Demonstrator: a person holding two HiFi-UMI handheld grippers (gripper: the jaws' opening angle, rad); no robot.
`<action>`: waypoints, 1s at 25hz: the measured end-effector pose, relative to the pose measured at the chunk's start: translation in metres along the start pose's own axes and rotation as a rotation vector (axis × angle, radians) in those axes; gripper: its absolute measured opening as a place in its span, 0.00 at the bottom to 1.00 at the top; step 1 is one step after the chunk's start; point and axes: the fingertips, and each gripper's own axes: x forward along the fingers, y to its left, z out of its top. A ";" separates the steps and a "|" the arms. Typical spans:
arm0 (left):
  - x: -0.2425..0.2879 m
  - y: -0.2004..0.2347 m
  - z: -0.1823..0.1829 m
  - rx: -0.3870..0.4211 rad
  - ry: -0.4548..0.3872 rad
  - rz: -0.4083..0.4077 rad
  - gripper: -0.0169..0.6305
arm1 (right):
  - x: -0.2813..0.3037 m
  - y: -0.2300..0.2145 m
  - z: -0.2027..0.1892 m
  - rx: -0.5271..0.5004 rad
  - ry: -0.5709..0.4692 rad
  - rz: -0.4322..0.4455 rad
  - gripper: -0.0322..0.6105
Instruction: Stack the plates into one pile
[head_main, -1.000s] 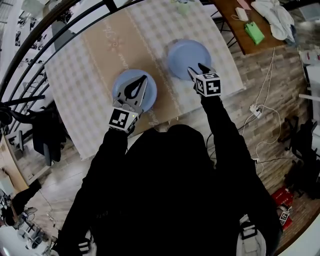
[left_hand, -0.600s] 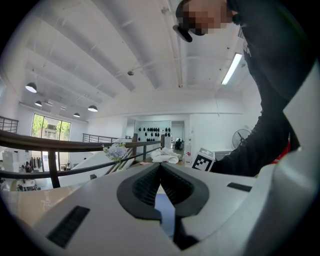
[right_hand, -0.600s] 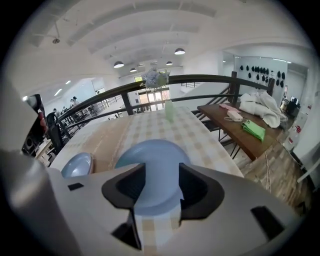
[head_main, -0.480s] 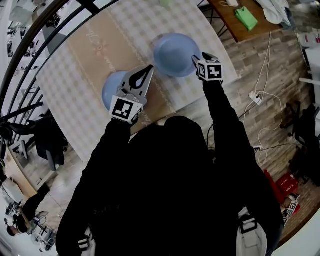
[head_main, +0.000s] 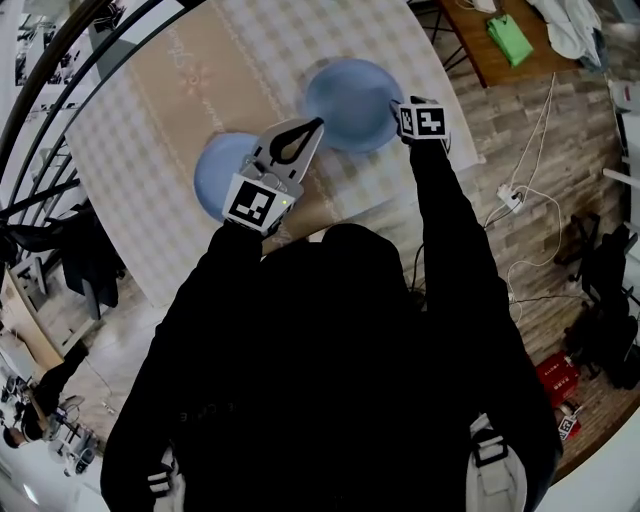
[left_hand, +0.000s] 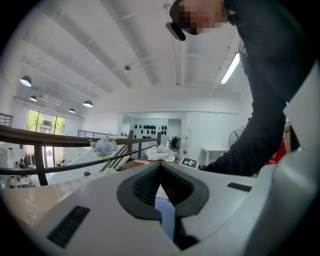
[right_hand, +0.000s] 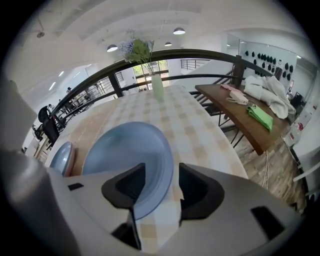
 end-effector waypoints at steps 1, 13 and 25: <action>0.002 0.000 -0.001 -0.005 0.007 0.002 0.05 | 0.004 -0.001 -0.002 0.000 0.012 0.003 0.39; 0.021 -0.001 -0.006 -0.025 0.023 0.014 0.05 | 0.030 0.002 -0.012 -0.031 0.079 0.015 0.36; 0.031 -0.009 -0.008 -0.024 0.024 0.009 0.05 | 0.037 -0.012 -0.019 -0.057 0.087 -0.065 0.15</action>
